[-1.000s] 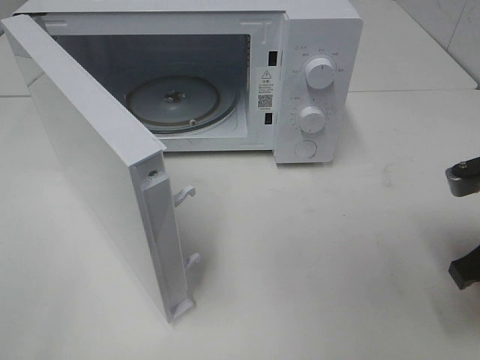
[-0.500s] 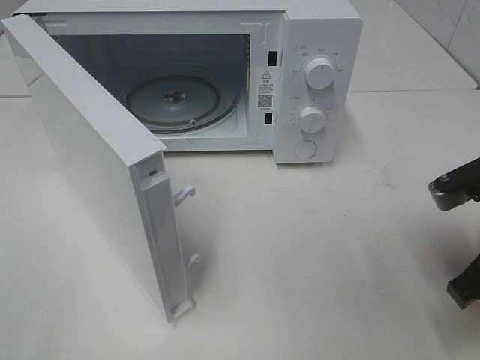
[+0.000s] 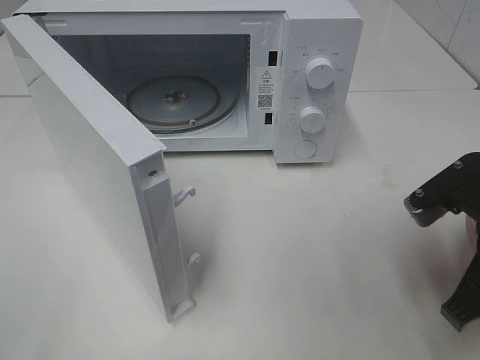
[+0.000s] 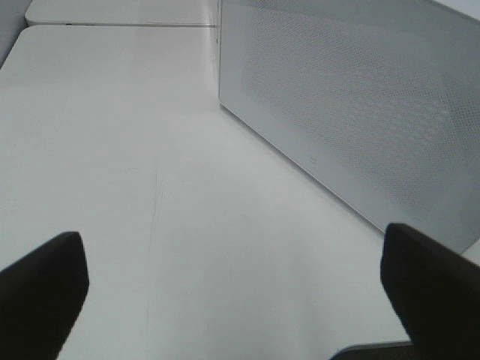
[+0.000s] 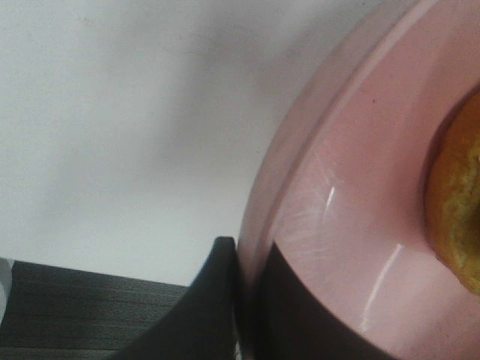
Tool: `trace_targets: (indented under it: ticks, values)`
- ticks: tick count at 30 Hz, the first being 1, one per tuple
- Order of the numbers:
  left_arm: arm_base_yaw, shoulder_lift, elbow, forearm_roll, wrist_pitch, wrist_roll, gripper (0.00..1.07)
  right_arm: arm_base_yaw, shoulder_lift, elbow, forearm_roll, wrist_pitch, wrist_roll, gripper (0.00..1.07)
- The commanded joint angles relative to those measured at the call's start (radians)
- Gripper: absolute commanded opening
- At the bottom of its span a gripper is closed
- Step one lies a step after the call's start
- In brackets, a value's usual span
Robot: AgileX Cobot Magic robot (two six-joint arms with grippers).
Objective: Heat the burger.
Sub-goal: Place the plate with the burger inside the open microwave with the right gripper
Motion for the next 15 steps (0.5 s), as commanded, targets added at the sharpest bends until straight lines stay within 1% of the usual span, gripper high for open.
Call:
trace_targets:
  ticks: [1, 2, 3, 4, 6, 7, 8, 9, 11, 12, 14, 15]
  values:
    - [0.000, -0.016, 0.004, -0.007, -0.010, -0.004, 0.98, 0.048, -0.028, 0.000, -0.060, 0.052, 0.015, 0.00]
    - [0.000, -0.016, 0.004, -0.007, -0.010, -0.004, 0.98, 0.048, -0.028, 0.000, -0.060, 0.052, 0.015, 0.00]
    - [0.000, -0.016, 0.004, -0.007, -0.010, -0.004, 0.98, 0.075, -0.041, 0.000, -0.060, 0.058, 0.014, 0.00]
    - [0.000, -0.016, 0.004, -0.007, -0.010, -0.004, 0.98, 0.075, -0.041, 0.000, -0.060, 0.058, 0.014, 0.00]
    - [0.000, -0.016, 0.004, -0.007, -0.010, -0.004, 0.98, 0.114, -0.060, 0.000, -0.062, 0.078, 0.010, 0.00]
    - [0.000, -0.016, 0.004, -0.007, -0.010, -0.004, 0.98, 0.114, -0.060, 0.000, -0.062, 0.078, 0.010, 0.00]
    - [0.000, -0.016, 0.004, -0.007, -0.010, -0.004, 0.98, 0.139, -0.071, 0.000, -0.064, 0.087, 0.005, 0.00]
    - [0.000, -0.016, 0.004, -0.007, -0.010, -0.004, 0.98, 0.139, -0.071, 0.000, -0.064, 0.087, 0.005, 0.00]
    - [0.000, -0.016, 0.004, -0.007, -0.010, -0.004, 0.98, 0.177, -0.087, 0.000, -0.065, 0.100, -0.007, 0.00]
    - [0.000, -0.016, 0.004, -0.007, -0.010, -0.004, 0.98, 0.177, -0.087, 0.000, -0.065, 0.100, -0.007, 0.00]
    - [0.000, -0.016, 0.004, -0.007, -0.010, -0.004, 0.98, 0.218, -0.099, 0.000, -0.067, 0.112, -0.012, 0.00]
    - [0.000, -0.016, 0.004, -0.007, -0.010, -0.004, 0.98, 0.218, -0.099, 0.000, -0.067, 0.112, -0.012, 0.00]
